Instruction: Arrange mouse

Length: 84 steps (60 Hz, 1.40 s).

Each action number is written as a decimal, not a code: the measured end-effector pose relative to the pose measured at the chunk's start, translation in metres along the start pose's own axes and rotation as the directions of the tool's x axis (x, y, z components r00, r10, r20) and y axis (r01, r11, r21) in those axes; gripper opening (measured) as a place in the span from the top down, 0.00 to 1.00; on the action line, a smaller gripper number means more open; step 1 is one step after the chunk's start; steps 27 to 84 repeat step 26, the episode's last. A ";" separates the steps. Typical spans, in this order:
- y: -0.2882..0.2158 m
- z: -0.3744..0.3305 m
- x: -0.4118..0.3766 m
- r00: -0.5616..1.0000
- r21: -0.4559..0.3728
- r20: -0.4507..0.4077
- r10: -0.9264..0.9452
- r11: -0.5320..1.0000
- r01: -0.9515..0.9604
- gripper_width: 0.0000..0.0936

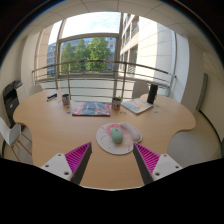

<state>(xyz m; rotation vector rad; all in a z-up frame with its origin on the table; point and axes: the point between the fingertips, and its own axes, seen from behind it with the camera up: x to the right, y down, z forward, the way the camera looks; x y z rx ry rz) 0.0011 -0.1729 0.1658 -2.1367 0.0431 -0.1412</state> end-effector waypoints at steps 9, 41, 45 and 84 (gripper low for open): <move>0.019 -0.058 -0.004 1.000 -0.003 -0.017 0.001 1.000 -0.001 0.09; 0.034 -0.098 -0.007 0.999 0.001 -0.031 -0.023 1.000 0.023 0.09; 0.034 -0.098 -0.007 0.999 0.001 -0.031 -0.023 1.000 0.023 0.09; 0.034 -0.098 -0.007 0.999 0.001 -0.031 -0.023 1.000 0.023 0.09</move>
